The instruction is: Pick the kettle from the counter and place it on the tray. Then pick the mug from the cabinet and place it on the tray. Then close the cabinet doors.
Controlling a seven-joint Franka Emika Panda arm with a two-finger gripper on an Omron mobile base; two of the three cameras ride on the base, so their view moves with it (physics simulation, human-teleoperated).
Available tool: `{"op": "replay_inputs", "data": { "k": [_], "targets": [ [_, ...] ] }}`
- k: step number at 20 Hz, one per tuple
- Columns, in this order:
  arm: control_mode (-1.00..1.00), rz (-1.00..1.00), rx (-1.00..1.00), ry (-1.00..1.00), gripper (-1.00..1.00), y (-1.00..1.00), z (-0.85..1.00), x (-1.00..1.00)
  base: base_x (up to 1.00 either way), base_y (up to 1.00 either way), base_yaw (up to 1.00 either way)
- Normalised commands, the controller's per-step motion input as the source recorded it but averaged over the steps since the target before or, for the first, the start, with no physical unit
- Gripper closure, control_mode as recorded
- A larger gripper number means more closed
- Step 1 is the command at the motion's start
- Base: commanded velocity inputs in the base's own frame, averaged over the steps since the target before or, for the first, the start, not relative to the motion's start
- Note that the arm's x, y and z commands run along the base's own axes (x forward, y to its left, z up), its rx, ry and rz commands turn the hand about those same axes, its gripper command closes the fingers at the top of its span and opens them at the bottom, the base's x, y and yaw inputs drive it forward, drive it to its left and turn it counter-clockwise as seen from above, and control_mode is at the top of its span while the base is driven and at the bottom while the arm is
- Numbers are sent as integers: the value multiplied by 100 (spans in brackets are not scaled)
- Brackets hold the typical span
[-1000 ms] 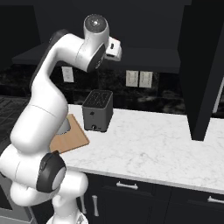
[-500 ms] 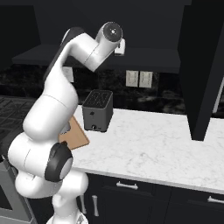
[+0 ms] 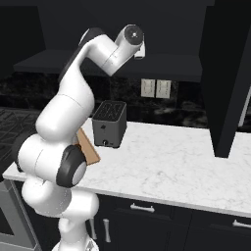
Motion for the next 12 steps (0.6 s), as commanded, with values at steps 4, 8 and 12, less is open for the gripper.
{"op": "replay_inputs", "data": {
  "k": [4, 8, 12],
  "targets": [
    [-100, 0, -5, 0, -100, -1, 0, 45, 0, 0, 0],
    [-100, 0, 0, 0, -100, 0, 0, 37, 0, 0, 0],
    [-100, 0, 0, 1, -100, -4, 0, 38, 0, 0, 0]
  ]
}}
